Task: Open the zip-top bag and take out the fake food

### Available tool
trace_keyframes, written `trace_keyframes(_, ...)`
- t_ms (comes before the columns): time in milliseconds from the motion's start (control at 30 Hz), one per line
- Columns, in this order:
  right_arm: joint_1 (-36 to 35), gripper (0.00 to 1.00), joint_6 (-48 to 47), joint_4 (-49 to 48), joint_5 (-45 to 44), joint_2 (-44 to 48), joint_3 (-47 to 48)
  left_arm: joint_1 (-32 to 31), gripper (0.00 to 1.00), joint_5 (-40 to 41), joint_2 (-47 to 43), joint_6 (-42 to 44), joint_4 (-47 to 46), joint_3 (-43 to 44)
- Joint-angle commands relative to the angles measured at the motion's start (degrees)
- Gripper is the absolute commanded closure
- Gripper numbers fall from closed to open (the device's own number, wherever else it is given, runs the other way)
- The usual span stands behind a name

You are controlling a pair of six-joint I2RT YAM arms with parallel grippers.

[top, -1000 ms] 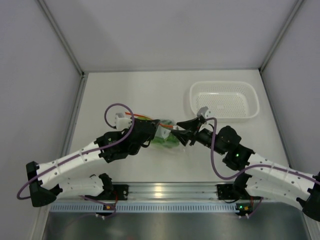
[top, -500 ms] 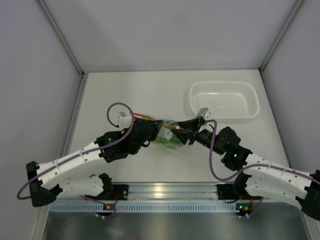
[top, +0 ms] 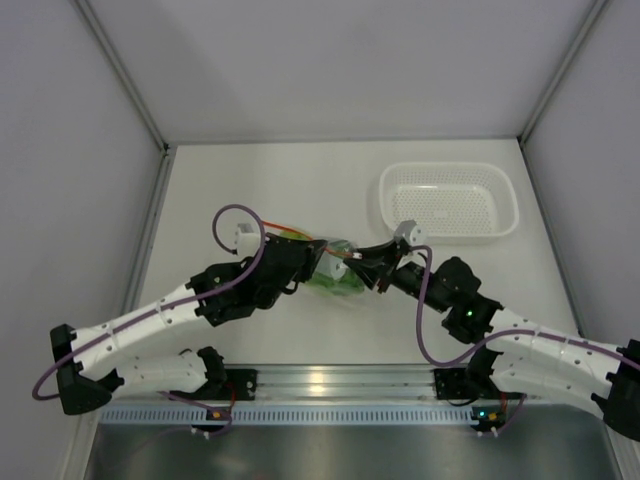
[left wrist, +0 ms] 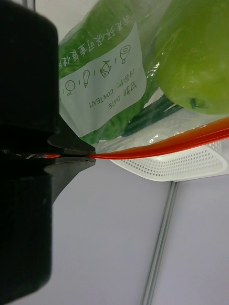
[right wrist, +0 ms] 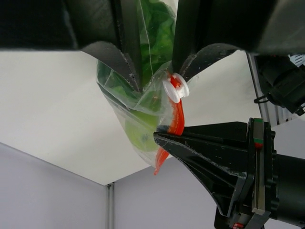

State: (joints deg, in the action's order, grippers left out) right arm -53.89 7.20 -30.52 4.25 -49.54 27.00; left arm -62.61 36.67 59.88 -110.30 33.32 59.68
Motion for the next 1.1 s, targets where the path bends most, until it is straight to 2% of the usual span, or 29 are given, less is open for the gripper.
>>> trace_keyframes(0,-0.78,0.71,-0.96,-3.23,1.37,0.85,0.94,0.12,1.0,0.86,-2.22,0.52,-5.02,0.35)
trace_keyframes(100,-0.78,0.78,-1.14,-2.7,1.72,1.02,1.3,0.12,1.0,1.3,-2.83,0.61,-5.02,0.09)
trace_keyframes(233,-0.87,0.99,-1.22,-2.53,2.86,1.46,1.65,0.12,1.0,1.39,-2.92,0.96,-5.11,0.09)
trace_keyframes(567,-0.78,1.0,-2.02,2.22,5.24,4.1,3.58,0.12,1.0,2.09,-1.78,3.86,-5.11,-0.18)
trace_keyframes(700,-0.87,1.0,-2.19,6.43,3.14,4.1,5.6,0.12,0.99,2.18,-0.9,7.54,-5.02,0.7)
trace_keyframes(733,-0.78,1.0,-2.19,7.66,2.7,3.66,6.13,0.12,0.91,2.27,-0.55,8.6,-5.11,1.05)
trace_keyframes(767,-0.78,1.0,-2.11,10.54,2.17,3.22,7.52,0.12,0.76,2.36,0.23,10.0,-5.02,2.18)
trace_keyframes(800,-0.78,1.0,-2.19,12.83,1.03,2.61,8.49,0.21,0.65,2.36,0.5,13.06,-5.02,2.72)
trace_keyframes(867,-0.87,1.0,-2.37,16.27,0.67,0.85,10.96,0.29,0.52,2.36,0.94,16.16,-5.02,3.6)
trace_keyframes(900,-0.87,1.0,-2.19,18.72,0.32,0.5,11.49,0.29,0.43,2.62,0.77,18.52,-5.02,3.77)
trace_keyframes(1067,-0.87,1.0,-0.61,26.03,-1.52,-0.91,16.14,0.38,0.19,3.5,-1.69,27.13,-6.07,4.3)
